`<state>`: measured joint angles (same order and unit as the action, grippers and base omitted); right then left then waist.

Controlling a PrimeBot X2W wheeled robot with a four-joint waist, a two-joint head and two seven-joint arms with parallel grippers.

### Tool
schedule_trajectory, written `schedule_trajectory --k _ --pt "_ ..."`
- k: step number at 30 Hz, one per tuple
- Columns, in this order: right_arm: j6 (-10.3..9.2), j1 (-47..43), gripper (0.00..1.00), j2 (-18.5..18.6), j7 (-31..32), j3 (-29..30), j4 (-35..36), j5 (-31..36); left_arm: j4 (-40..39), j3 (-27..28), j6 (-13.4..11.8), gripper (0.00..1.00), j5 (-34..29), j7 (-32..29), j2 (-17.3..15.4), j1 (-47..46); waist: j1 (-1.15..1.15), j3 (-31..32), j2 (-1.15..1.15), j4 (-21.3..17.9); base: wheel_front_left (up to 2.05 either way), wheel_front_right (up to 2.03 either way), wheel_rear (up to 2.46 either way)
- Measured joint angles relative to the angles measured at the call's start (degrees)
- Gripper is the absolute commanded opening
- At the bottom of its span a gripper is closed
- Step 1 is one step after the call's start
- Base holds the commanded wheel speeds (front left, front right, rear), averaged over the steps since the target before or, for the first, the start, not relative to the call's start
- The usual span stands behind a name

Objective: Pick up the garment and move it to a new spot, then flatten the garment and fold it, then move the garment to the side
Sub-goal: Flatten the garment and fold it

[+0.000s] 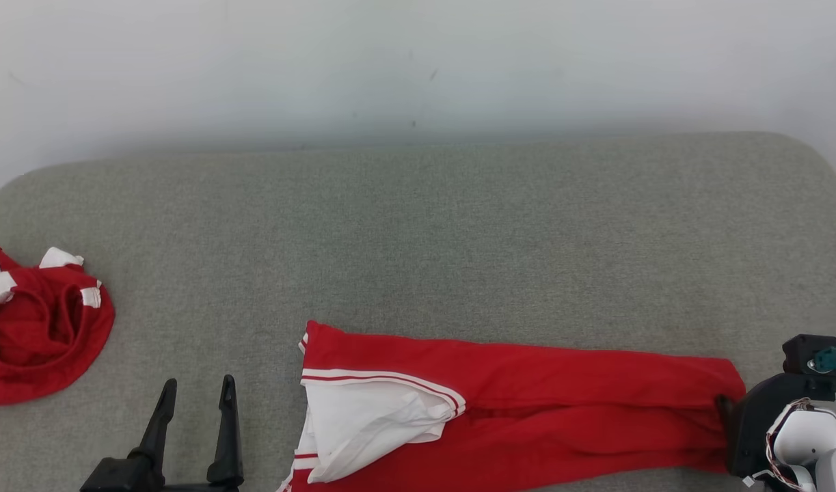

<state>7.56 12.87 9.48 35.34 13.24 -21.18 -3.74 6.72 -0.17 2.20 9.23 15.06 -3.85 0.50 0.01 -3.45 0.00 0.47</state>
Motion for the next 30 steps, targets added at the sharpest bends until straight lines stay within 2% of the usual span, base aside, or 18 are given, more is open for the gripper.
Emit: schedule_trajectory --k 10,16,17,18,19,25,30 --pt "0.0 2.4 1.0 2.5 3.8 -2.5 -4.5 -1.8 0.2 0.8 0.9 1.0 -0.3 0.0 0.6 -0.2 0.0 -2.8 0.0 1.2 0.0 0.0 0.0" --pt "0.0 4.7 1.0 4.2 7.2 -4.2 -6.9 -5.0 0.5 0.7 1.4 1.0 -0.7 0.0 0.8 -1.5 0.0 -4.5 0.0 1.8 0.0 0.0 0.0" --pt "-0.01 4.9 0.8 4.5 7.9 -4.6 -7.2 -5.7 0.5 0.6 1.4 1.0 -0.7 0.0 0.8 -1.6 0.0 -4.8 0.0 1.9 0.0 0.0 0.0" --pt "-0.01 5.2 0.29 4.8 8.3 -4.9 -7.3 -6.1 0.6 0.6 1.4 1.0 -0.7 0.0 0.8 -1.7 0.0 -5.0 -0.01 2.0 0.0 0.0 0.0" --pt "-0.01 5.4 0.0 5.0 8.3 -5.3 -7.3 -6.3 0.6 0.6 1.4 1.0 -0.8 0.0 0.8 -1.8 -0.01 -5.1 -0.01 2.1 0.0 0.0 0.0" --pt "0.04 7.2 0.0 6.1 6.7 -6.5 -7.2 -6.0 0.5 0.9 1.6 1.0 -1.1 0.0 0.9 -2.5 0.0 -5.7 0.0 2.3 0.0 0.0 0.0" --pt "0.02 9.5 0.0 7.7 5.8 -4.6 -6.8 -4.2 0.5 1.1 1.6 1.0 -1.2 0.0 0.9 -3.0 0.0 -5.6 0.01 2.1 0.0 0.0 0.0"
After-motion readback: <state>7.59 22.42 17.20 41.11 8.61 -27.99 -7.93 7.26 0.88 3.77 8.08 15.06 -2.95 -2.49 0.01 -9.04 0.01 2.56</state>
